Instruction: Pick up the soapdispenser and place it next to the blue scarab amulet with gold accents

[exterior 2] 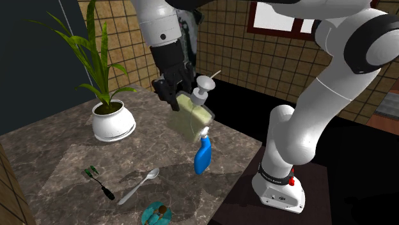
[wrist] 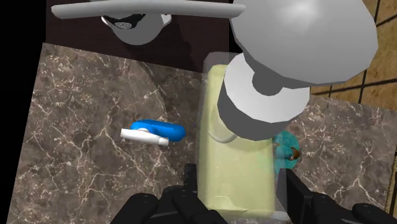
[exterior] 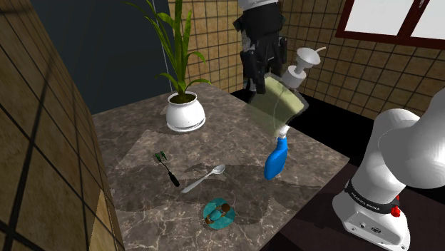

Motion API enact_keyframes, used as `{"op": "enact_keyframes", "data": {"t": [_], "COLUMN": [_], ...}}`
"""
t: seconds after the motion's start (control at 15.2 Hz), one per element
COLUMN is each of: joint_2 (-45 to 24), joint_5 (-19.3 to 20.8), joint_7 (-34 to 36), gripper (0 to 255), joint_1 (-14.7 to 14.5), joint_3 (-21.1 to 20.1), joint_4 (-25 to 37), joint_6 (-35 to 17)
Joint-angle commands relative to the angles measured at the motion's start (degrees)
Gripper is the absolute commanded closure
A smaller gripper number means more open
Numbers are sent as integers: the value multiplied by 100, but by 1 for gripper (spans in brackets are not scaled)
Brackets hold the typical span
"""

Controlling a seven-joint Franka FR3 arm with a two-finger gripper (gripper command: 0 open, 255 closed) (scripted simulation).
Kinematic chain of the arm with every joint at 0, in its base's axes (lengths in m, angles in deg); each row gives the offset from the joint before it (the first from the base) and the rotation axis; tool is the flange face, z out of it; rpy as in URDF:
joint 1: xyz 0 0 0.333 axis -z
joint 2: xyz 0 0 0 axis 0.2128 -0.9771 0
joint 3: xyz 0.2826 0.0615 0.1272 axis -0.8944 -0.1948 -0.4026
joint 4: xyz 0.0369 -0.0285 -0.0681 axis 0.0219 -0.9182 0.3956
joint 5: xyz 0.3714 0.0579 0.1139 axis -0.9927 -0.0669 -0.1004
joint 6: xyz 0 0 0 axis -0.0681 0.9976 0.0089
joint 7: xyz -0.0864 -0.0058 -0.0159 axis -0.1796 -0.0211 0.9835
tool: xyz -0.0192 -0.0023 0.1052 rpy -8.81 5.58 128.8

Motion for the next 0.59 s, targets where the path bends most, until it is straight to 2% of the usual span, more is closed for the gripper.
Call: {"op": "enact_keyframes", "data": {"t": [0.0,0.26,0.53], "joint_2": [161,360,453], "joint_5": [-140,-458,-477], "joint_7": [250,816,772], "gripper": [255,255,255], "joint_1": [-90,-287,-296], "joint_3": [-161,-547,-568], "joint_4": [-132,-254,-643], "joint_6": [1,-2,-298]}}
